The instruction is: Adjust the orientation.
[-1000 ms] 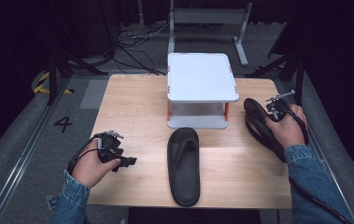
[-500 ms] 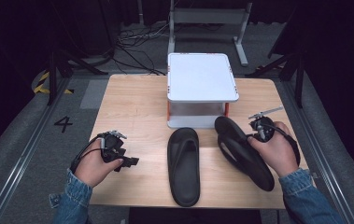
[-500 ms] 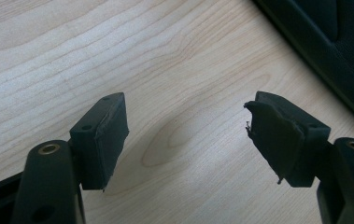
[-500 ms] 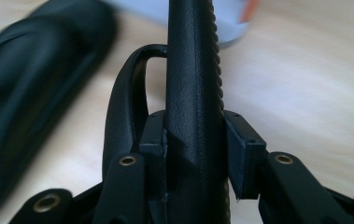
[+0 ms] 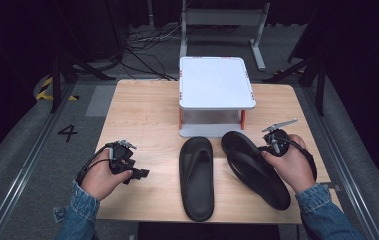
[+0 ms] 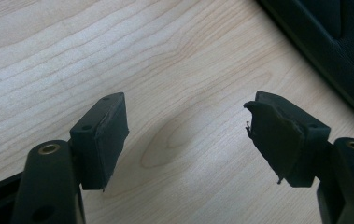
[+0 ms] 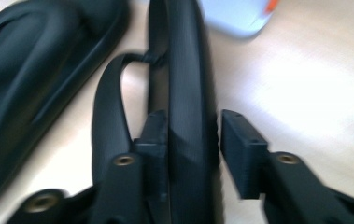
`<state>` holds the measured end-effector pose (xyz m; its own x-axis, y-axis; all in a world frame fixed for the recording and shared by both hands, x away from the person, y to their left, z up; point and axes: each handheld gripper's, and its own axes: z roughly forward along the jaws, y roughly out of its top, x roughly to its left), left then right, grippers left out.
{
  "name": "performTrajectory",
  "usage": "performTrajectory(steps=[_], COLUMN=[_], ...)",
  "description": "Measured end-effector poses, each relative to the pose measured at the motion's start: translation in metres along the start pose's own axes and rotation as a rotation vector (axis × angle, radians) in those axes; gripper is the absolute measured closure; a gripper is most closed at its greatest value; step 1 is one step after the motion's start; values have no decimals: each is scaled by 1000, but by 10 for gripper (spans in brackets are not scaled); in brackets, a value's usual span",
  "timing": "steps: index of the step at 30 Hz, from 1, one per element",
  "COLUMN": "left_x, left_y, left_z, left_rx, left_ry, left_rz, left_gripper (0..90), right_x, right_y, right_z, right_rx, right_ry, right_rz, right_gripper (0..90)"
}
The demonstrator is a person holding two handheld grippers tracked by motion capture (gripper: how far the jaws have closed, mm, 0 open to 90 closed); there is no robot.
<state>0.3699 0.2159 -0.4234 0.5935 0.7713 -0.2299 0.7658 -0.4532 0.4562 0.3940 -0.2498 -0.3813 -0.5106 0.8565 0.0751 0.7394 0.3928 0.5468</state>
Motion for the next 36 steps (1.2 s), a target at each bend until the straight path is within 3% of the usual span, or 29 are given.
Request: performTrajectory(steps=[3, 5, 10, 14, 16, 17, 18, 20, 24, 26, 31, 33, 34, 36], left_x=[-1, 0, 0, 1, 1, 1, 1, 1, 0, -1, 0, 0, 0, -1], left_y=[0, 0, 0, 0, -1, -1, -1, -1, 0, 2, 9, 11, 12, 14], left_z=[0, 0, 2, 1, 1, 1, 0, 0, 1, 1, 0, 1, 1, 2], left_rx=[-1, 1, 8, 4, 4, 4, 5, 4, 8, 4, -6, -9, -6, -5], left_ry=[-2, 0, -5, -4, -4, -4, -2, -1, -4, -6, -13, -12, -15, -23], left_rz=[-2, -1, -4, -3, -6, -6, 0, 0, -5, 1, 10, 17, 14, 18], left_gripper=[286, 286, 286, 286, 286, 285, 285, 285, 285, 285, 282, 282, 282, 282], right_x=[-7, -11, -25, -42, -49, -54, -58, -66, -77, -77, -71, -64, -59, -49], right_y=[0, -1, -5, -13, -20, -26, -32, -45, -70, -77, -80, -81, -82, -83], right_z=[-1, 0, 2, 4, 6, 9, 11, 10, 9, 12, 13, 13, 12, 13], right_rx=[-59, -80, -116, -104, -45, 39, 65, 134, 132, 170, 164, 158, 150, 151], right_ry=[-115, -176, -188, -241, -241, -234, -229, -218, -173, -174, -171, -127, -98, -46], right_rz=[-67, -86, -63, -49, -13, 7, 25, 108, 198, 182, 150, 173, 231, 229], right_gripper=[516, 515, 492, 522, 536, 563, 576, 569, 597, 616, 651, 650, 647, 639])
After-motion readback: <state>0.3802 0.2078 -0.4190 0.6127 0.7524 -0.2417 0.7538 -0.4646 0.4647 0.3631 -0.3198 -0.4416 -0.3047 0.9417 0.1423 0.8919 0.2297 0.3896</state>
